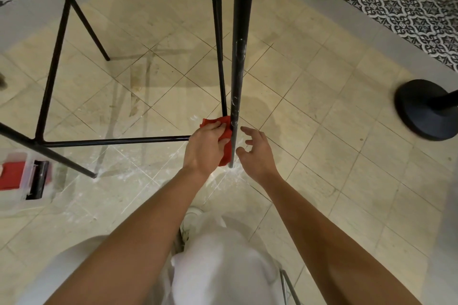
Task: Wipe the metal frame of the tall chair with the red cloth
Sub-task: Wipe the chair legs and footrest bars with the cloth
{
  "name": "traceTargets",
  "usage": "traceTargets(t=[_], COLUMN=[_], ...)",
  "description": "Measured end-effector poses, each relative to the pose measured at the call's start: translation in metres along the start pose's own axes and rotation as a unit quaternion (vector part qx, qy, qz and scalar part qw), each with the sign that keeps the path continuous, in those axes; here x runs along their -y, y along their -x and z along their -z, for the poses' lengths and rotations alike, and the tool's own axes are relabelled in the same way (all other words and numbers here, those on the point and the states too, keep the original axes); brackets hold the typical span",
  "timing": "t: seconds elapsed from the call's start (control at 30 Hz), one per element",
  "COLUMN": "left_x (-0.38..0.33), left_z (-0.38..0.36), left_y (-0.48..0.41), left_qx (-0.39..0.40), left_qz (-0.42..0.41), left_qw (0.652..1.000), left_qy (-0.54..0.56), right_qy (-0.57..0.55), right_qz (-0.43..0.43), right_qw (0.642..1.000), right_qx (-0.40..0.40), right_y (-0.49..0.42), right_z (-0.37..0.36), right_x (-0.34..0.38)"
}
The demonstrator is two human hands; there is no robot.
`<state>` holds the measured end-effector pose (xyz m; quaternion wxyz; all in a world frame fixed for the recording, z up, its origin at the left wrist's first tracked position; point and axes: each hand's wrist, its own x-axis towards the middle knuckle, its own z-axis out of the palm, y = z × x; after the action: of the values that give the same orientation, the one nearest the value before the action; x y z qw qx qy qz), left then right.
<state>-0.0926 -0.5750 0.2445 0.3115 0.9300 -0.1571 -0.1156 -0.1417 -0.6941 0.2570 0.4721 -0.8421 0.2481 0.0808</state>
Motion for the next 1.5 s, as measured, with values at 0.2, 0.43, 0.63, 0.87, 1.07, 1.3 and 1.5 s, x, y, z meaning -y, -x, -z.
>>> traceTargets(t=[0.2,0.43,0.63,0.87,1.07,1.3,1.5], left_x=[-0.006,-0.007,0.001,-0.003,0.005,0.034,0.01], left_z=[-0.001,0.002,0.005,-0.003,0.008,0.023,0.008], left_y=[-0.019,-0.003,0.001,-0.001,0.011,0.023,0.014], left_qx=[-0.014,-0.023,-0.003,-0.031,-0.049,-0.066,-0.04], left_qz=[0.053,0.005,-0.041,0.008,-0.055,0.102,0.071], left_qw=[0.998,1.0,0.998,0.999,0.996,0.993,0.997], left_qy=[0.004,-0.013,-0.039,-0.031,-0.058,-0.009,0.008], right_qy=[-0.003,0.002,0.001,0.003,0.003,0.001,0.005], right_qz=[-0.001,-0.003,0.002,0.002,0.008,-0.007,-0.009], right_qw=[1.0,1.0,1.0,1.0,1.0,1.0,1.0], right_qx=[0.0,-0.005,0.001,0.0,0.007,0.019,0.013], right_y=[-0.006,-0.006,-0.003,-0.005,0.0,0.008,0.007], right_z=[-0.004,-0.004,-0.005,-0.007,-0.005,-0.003,0.001], right_x=[0.005,0.007,0.006,0.009,0.015,0.016,0.016])
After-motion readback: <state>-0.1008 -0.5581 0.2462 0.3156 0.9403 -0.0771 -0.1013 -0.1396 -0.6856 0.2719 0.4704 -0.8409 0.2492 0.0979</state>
